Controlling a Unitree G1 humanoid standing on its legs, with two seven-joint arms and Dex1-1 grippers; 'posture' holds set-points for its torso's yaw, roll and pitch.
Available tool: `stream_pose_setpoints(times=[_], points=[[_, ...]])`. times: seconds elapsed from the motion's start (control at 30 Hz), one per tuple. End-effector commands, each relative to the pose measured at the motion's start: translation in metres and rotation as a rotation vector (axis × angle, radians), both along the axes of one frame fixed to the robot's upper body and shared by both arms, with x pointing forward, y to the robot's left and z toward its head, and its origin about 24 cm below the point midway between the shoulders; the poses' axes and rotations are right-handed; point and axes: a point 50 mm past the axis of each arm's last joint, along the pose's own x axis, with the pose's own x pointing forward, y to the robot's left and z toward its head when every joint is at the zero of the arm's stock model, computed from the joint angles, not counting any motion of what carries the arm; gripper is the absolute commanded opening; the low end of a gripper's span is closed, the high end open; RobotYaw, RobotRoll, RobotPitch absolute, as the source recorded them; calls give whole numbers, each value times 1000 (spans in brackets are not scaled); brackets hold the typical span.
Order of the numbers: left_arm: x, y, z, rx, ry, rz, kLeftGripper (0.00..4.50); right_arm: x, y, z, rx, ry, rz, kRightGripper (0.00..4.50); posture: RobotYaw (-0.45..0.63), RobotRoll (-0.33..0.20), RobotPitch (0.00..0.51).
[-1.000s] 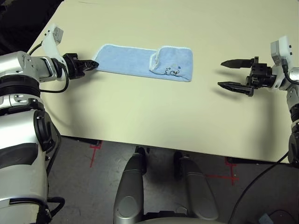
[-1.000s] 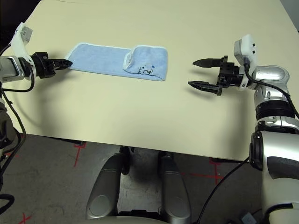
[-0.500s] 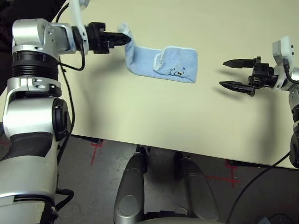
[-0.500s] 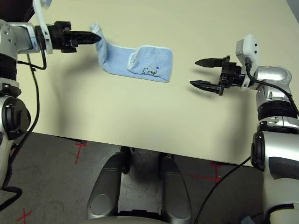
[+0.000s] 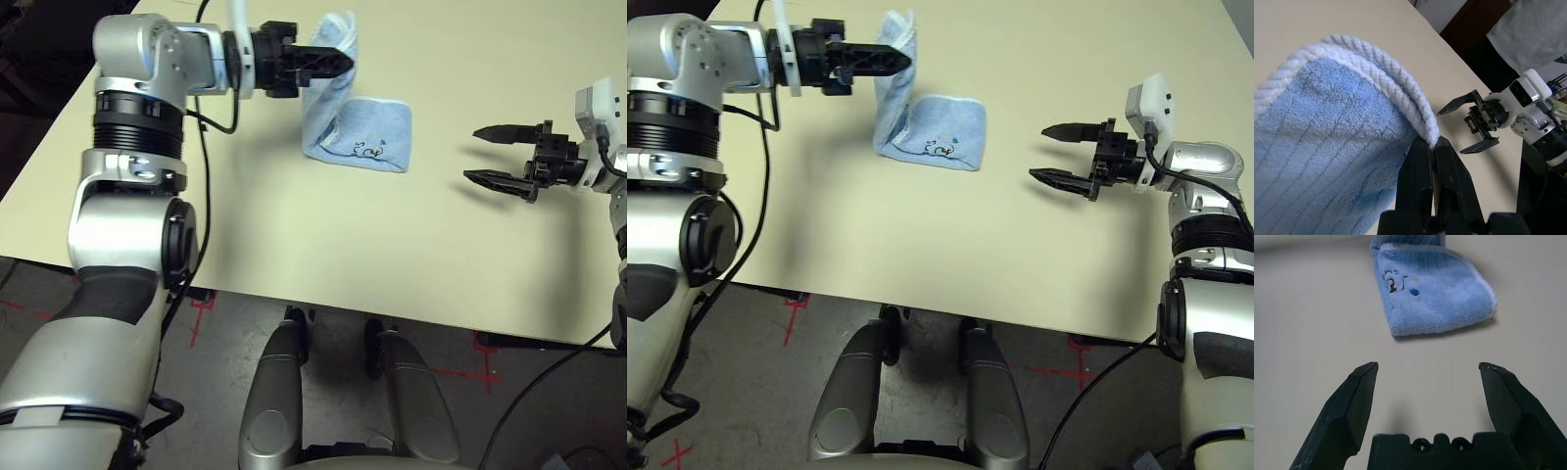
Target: Fold the towel and set it aside.
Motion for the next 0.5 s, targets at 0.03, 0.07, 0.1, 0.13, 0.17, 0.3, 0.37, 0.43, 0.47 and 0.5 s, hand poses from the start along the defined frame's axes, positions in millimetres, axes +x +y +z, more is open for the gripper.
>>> stream_pose_setpoints(times=[0.03, 0.07, 0.1, 0.13, 0.17, 0.3, 0.37, 0.43, 0.47, 0.5], points=[[5, -9, -9, 68, -12, 5, 32, -3, -4, -1, 12, -10, -8, 4500, 97, 0, 271], [6, -11, -14, 93, -5, -8, 32, -4, -4, -1, 12, -10, -7, 4500, 97, 0, 271], [7, -12, -17, 109, -1, -19, 32, -4, -4, -1, 12, -11, -7, 4500, 90, 0, 273], [7, -13, -21, 138, 0, -31, 32, -4, -5, -1, 10, -11, -8, 4500, 90, 0, 273], [7, -15, -24, 165, -2, -45, 32, -5, -6, -1, 9, -10, -8, 4500, 88, 0, 274], [7, -20, -28, 190, 1, -75, 32, -6, -7, -1, 7, -9, -12, 4500, 85, 0, 274], [7, -23, -29, 193, 1, -91, 32, -6, -7, -2, 7, -8, -15, 4500, 81, 0, 276], [6, -27, -29, 199, 0, -110, 32, -6, -7, -2, 6, -7, -17, 4500, 81, 0, 277], [5, -29, -30, 207, 1, -123, 32, -6, -7, -2, 6, -7, -17, 4500, 81, 0, 277], [4, -33, -32, 220, 0, -143, 32, -6, -7, -2, 6, -7, -18, 4500, 81, 0, 277]])
